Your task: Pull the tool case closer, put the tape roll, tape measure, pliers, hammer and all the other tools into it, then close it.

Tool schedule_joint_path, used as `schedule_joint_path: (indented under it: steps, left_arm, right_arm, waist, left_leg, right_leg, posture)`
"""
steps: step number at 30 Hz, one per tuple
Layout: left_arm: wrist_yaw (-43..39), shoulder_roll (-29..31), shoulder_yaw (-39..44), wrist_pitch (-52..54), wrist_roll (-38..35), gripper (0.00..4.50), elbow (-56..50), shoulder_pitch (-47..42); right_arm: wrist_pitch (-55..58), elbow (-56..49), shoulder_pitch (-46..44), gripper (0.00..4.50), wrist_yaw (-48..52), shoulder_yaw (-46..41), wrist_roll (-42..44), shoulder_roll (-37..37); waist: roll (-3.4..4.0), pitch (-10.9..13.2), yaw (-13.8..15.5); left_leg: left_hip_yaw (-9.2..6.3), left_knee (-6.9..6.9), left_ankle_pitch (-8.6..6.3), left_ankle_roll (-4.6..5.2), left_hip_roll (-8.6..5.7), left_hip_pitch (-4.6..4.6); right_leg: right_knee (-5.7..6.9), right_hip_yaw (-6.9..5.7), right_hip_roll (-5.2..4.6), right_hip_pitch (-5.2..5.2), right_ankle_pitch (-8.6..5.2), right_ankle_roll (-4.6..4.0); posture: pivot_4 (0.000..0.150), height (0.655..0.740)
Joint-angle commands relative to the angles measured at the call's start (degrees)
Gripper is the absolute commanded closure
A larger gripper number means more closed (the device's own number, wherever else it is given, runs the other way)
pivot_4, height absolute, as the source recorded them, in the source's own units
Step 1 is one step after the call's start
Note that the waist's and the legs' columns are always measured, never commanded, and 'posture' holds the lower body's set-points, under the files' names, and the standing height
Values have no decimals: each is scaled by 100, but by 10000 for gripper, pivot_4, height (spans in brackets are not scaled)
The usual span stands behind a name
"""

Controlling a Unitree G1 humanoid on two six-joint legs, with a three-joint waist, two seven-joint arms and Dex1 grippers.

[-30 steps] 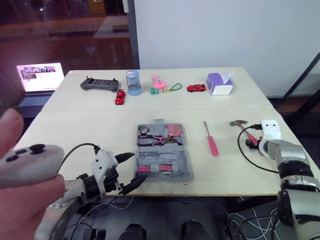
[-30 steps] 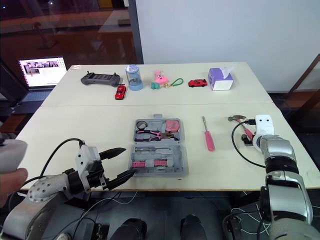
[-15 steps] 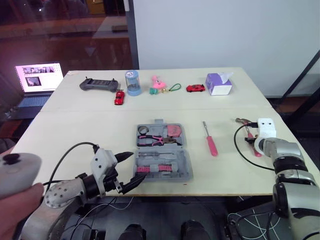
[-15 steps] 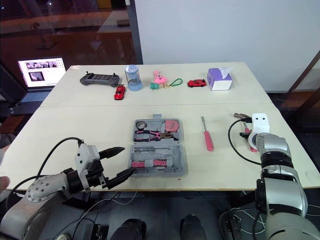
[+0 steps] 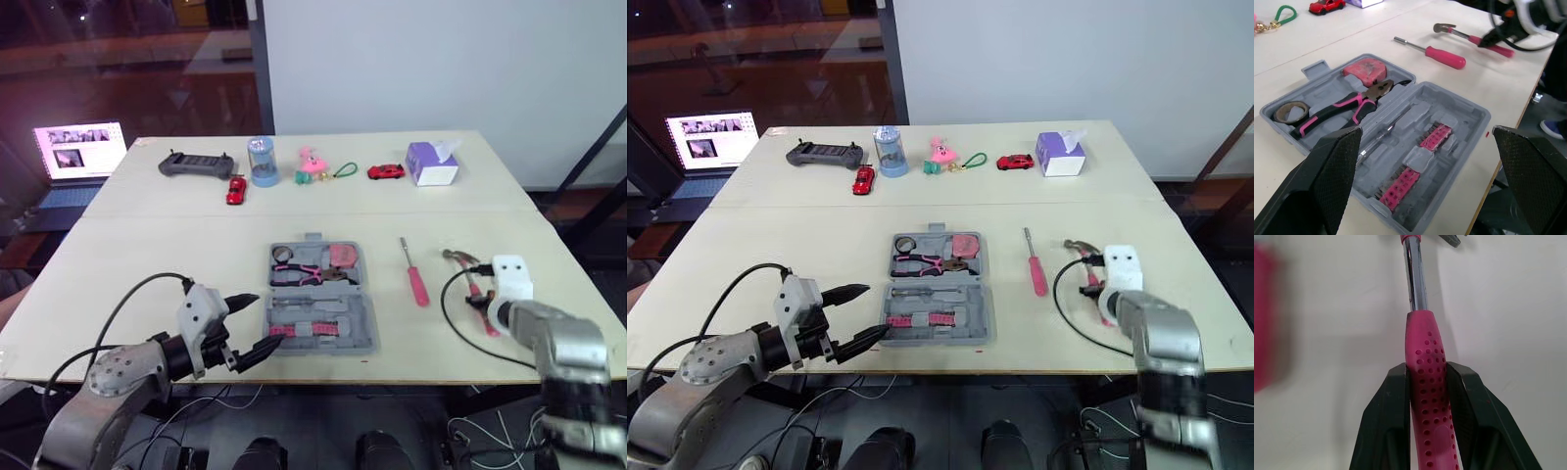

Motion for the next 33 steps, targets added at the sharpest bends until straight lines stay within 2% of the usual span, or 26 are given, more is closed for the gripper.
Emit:
schedule_joint_path:
  steps: [1,4,8,19,23,33]
  left_arm:
    - [-70,82,105,10,-140,0,-11,-63]
    - [-129,141,114,28,-172,0,59,-136]
    - [-173,196,81,55,-218,0,120,-246]
    - [-265,238,29,81,-141,0,236,-322]
    - [-268,245,42,99,-136,0,221,-296]
    - [-209,311,156,165,-198,0,54,-171]
  right_arm:
    - [334,-1436,330,38759,-321,-238,-74,251]
    - [436,-2072,755,38759,-458,2,-109,564]
    - [357,-2328,1037,38759,-644,165,-245,842]
    - [-730,-2631,1510,38759,-118,1028,-269,567]
    - [-682,-2517,1307,38759,-172,1380,-321,751]
    - [-669,-1968,1239,38759,-423,1603,-548,969]
  waist:
    - [4,2,9]
    - [5,2,11]
    - [5,2,7]
    - [8,4,-13]
    - [8,4,-9]
    - [8,4,5]
  left_leg:
    - [1,0,0,0,-1,0]
    - [0,-2,0,0,-2,1]
    - [-2,-4,0,0,-1,3]
    - [-2,-6,0,0,-1,3]
    - [-2,-6,0,0,0,4]
    - [-3,-6,0,0,-1,2]
  right_leg:
    - [1,2,0,0,0,0]
    - [1,1,0,-1,0,0]
    - [1,0,1,-1,0,0]
    - [1,1,2,-3,-1,0]
    - [1,1,2,-3,-1,-1]
    - [0,1,2,-4,-1,-1]
  posture:
    - [1500,7400]
    - [1500,7400]
    - [1500,7400]
    - [1500,7400]
    - [1500,7400]
    - [1500,7400]
